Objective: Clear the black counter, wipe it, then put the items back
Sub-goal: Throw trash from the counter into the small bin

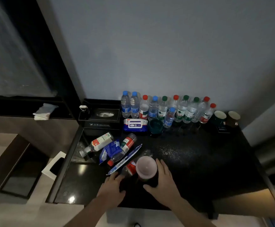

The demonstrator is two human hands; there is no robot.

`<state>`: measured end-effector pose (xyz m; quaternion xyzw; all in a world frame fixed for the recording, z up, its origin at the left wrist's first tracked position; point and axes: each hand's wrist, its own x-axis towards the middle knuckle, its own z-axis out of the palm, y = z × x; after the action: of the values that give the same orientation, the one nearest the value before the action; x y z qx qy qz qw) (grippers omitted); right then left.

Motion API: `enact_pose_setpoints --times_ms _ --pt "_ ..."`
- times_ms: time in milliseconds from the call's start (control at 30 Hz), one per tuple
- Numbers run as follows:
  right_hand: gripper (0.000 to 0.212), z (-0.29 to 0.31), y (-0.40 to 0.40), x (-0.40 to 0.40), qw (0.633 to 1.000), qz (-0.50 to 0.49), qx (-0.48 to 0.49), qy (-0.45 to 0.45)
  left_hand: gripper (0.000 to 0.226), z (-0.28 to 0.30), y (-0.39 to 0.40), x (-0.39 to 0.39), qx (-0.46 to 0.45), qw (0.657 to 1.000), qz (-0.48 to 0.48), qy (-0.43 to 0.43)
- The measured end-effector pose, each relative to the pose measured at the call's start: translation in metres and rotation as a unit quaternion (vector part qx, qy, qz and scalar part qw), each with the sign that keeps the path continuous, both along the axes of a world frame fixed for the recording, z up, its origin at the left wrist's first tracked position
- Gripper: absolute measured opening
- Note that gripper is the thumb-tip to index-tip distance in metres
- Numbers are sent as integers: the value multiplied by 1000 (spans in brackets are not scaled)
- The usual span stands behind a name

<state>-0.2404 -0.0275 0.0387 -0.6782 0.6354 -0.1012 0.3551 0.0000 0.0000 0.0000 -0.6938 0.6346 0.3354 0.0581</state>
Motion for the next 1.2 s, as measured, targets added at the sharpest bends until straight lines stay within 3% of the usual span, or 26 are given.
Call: enact_pose_setpoints --times_ms 167,367,500,800,933,1200 --pt "126 -13 -29 14 1000 8 9 -26 68 -18 -18 -10 66 998 22 -14" --pt "96 -32 -38 12 999 3 1 -32 62 -35 -23 -18 117 993 5 -25" --pt "93 -30 -35 -6 999 -28 0 -20 69 -43 -21 -21 122 992 22 -8" --pt "98 -14 4 -68 996 -82 -39 -21 37 -31 11 -43 -41 989 77 119" --pt "97 -4 21 -82 994 -81 -56 -38 35 -3 39 -43 -123 972 104 173" --pt "91 6 39 -53 992 -31 -92 -78 33 32 104 -13 -178 946 142 232"
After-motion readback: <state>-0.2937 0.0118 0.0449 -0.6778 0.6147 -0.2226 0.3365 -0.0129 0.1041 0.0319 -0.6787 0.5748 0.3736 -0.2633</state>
